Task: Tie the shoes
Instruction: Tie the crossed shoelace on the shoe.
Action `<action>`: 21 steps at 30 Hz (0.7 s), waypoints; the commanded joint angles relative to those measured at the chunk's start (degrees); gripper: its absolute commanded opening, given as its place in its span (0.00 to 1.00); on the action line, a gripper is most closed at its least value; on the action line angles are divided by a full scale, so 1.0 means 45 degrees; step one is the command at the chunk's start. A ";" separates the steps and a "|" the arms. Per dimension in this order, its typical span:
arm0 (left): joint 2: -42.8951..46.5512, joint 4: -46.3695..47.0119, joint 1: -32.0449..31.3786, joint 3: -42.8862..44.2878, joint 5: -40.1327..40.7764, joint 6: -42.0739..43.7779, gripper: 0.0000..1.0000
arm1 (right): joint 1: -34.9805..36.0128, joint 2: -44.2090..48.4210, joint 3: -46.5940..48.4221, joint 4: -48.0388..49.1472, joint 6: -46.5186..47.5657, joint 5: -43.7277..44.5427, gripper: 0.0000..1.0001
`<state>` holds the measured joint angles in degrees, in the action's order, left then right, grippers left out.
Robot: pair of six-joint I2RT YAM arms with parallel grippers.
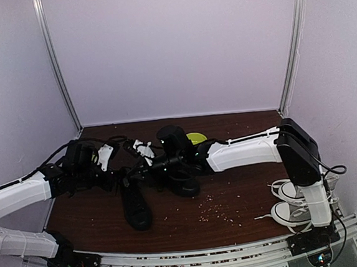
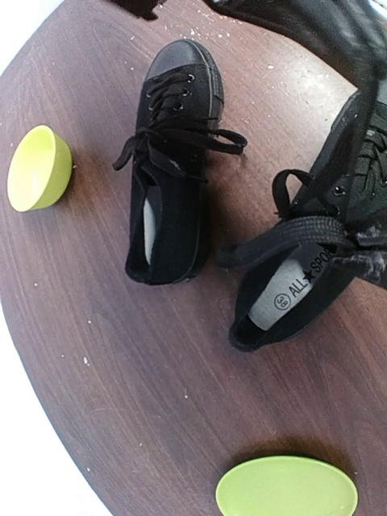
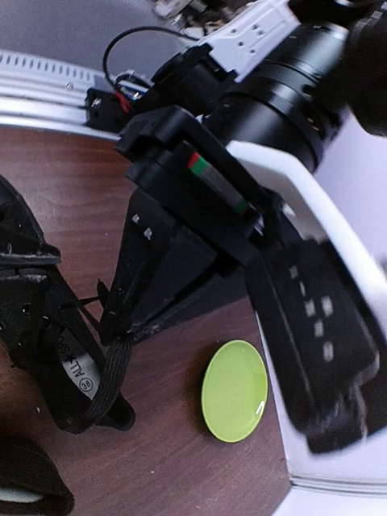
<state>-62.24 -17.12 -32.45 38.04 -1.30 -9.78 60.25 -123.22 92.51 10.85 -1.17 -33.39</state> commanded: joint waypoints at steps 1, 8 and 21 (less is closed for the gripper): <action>0.0010 0.0617 0.0258 -0.0238 0.0913 -0.0224 0.00 | -0.0415 -0.0041 0.0021 0.3416 -0.5046 -0.2666 0.00; -0.0205 0.1000 0.0259 -0.0385 0.0882 -0.0287 0.00 | -0.0861 -0.1169 0.1120 0.5323 -0.9093 -0.3136 0.00; -0.0746 0.1408 0.0241 -0.0556 0.0899 -0.0388 0.00 | -0.0862 0.1056 0.0771 0.1455 -0.8921 -0.4521 0.00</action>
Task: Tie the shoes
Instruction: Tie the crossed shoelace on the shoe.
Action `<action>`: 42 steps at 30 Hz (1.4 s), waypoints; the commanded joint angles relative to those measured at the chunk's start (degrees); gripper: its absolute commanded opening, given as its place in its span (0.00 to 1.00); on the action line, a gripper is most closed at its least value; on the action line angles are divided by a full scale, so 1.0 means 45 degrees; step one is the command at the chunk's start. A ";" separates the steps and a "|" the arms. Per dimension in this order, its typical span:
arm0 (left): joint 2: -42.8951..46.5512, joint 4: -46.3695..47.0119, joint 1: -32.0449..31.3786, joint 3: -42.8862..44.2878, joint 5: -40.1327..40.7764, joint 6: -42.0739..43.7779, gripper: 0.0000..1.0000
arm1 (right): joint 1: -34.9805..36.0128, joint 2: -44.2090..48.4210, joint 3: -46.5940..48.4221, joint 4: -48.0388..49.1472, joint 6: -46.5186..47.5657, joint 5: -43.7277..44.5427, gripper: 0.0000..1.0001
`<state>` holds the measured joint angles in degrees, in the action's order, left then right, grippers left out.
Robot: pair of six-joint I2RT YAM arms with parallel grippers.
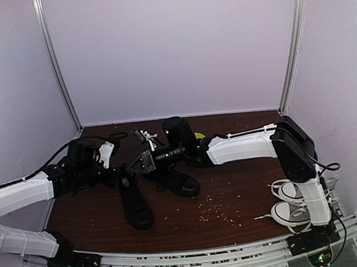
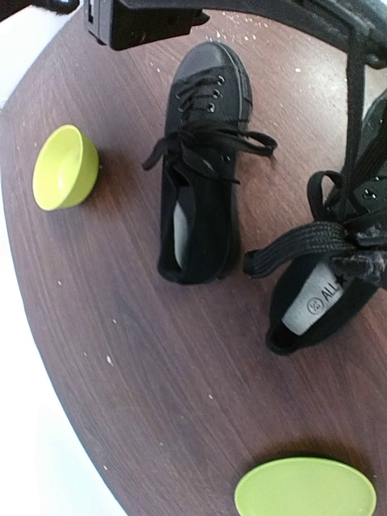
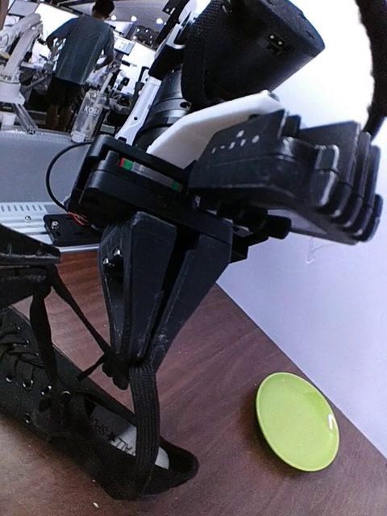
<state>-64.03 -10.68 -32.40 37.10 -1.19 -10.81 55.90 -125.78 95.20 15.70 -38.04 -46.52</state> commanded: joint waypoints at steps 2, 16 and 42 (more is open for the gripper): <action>-0.0433 0.0041 0.0229 -0.0347 0.0839 -0.0177 0.00 | 0.0114 0.1679 0.0237 0.0861 -0.1307 -0.1696 0.00; -0.1375 0.0849 0.0209 -0.0422 0.0178 -0.0303 0.00 | -0.0414 0.2909 -0.0793 0.0220 -0.1585 -0.1292 0.00; -0.1653 0.1228 -0.0053 -0.0546 -0.0051 -0.0342 0.00 | 0.1211 0.3040 -0.1008 -0.6286 1.0008 0.4725 0.31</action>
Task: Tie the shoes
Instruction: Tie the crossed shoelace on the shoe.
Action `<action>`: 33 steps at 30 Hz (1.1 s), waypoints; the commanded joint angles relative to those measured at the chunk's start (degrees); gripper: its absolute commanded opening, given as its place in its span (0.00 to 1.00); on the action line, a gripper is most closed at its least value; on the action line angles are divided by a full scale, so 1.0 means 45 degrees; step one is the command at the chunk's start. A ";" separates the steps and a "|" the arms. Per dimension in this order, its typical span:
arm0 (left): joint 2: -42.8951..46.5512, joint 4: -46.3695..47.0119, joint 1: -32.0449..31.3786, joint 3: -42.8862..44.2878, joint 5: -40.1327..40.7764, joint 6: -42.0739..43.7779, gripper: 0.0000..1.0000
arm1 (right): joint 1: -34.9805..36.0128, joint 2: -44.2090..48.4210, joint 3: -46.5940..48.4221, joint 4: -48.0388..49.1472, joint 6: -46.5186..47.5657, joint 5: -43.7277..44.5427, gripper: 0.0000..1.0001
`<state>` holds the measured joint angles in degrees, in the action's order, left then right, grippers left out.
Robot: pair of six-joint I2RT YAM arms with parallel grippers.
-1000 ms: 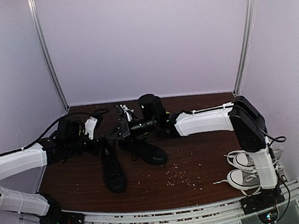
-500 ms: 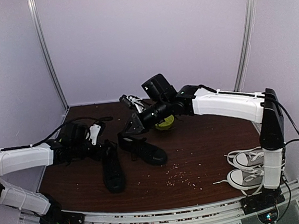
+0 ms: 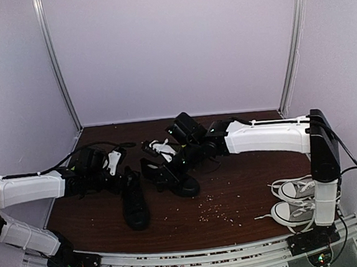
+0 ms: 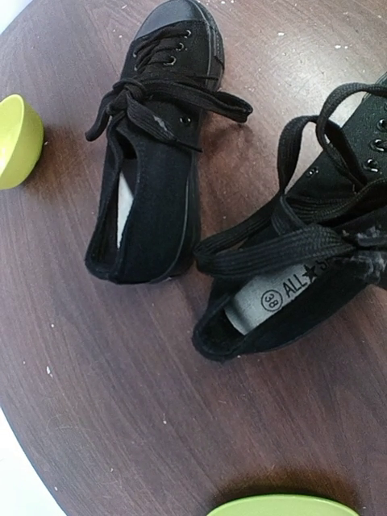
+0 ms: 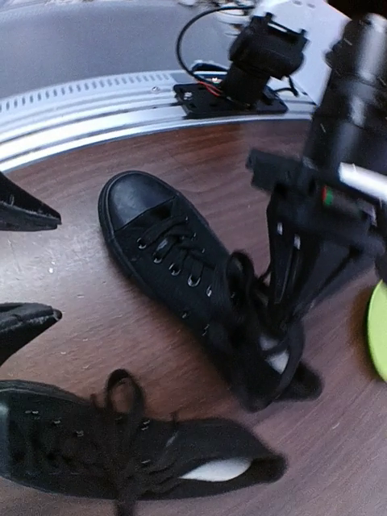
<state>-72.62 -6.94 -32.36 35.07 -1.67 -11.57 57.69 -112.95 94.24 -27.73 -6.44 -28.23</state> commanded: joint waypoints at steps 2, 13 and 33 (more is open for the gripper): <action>0.0281 0.0528 -0.0062 -0.0173 -0.0040 -0.0250 0.00 | 0.1340 0.0432 -0.1293 0.4185 0.5845 0.1604 0.35; 0.0294 0.0566 -0.0056 -0.0269 0.0017 -0.0260 0.00 | 0.2527 -0.1744 -0.0506 0.5468 1.6777 0.7047 0.41; 0.0292 0.0489 -0.0038 -0.0225 -0.0047 -0.0202 0.00 | 0.2511 -0.4333 0.2080 0.5434 1.8064 0.8557 0.00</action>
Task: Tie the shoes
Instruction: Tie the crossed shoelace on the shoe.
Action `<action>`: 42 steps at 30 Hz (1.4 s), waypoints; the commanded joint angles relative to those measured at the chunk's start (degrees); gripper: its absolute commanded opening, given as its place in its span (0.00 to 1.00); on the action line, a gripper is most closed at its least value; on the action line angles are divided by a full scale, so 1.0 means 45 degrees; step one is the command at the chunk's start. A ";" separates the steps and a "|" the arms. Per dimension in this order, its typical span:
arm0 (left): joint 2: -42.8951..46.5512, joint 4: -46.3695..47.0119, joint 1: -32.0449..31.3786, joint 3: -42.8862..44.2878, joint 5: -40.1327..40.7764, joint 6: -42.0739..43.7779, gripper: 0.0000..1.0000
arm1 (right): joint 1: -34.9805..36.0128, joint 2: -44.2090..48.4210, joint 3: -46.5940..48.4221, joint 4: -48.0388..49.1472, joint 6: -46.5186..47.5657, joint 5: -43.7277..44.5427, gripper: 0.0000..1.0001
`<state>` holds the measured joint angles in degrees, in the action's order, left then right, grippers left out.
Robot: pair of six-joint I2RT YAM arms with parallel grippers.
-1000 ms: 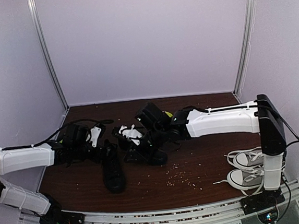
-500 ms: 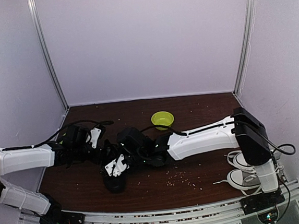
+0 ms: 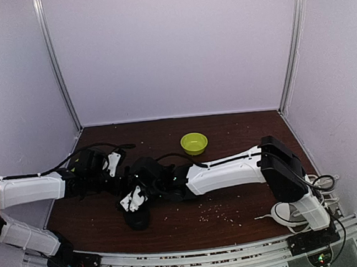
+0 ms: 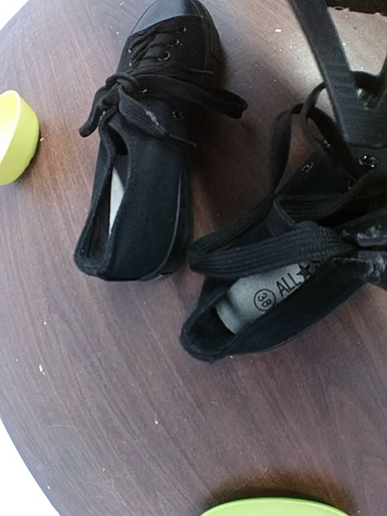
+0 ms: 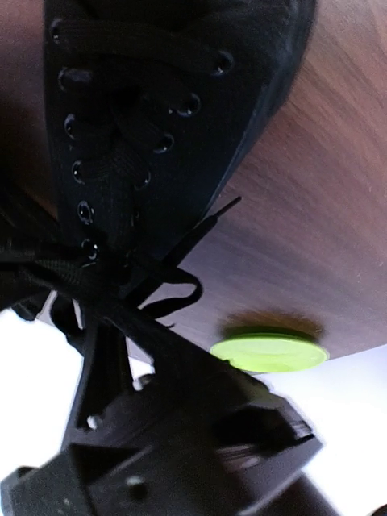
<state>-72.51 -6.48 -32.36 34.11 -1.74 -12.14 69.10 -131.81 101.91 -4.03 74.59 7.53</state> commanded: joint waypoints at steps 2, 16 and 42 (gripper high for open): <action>0.0292 0.0385 -0.0052 -0.0049 0.0014 -0.0092 0.00 | 0.0039 0.0092 0.0364 0.0154 -0.0226 0.0843 0.00; 0.0034 0.0063 -0.0055 0.0004 0.0386 -0.0128 0.00 | -0.0994 0.3364 -0.2802 0.1244 -0.7690 -0.4820 0.00; 0.5056 -0.2559 -0.0025 -0.1095 0.0223 -0.2445 0.53 | -0.2854 0.3280 -0.4956 0.5474 -1.4902 -0.9489 0.00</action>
<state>-54.87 -21.58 -32.36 39.35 -0.67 -11.57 56.58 -116.81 80.97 14.33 11.53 -31.31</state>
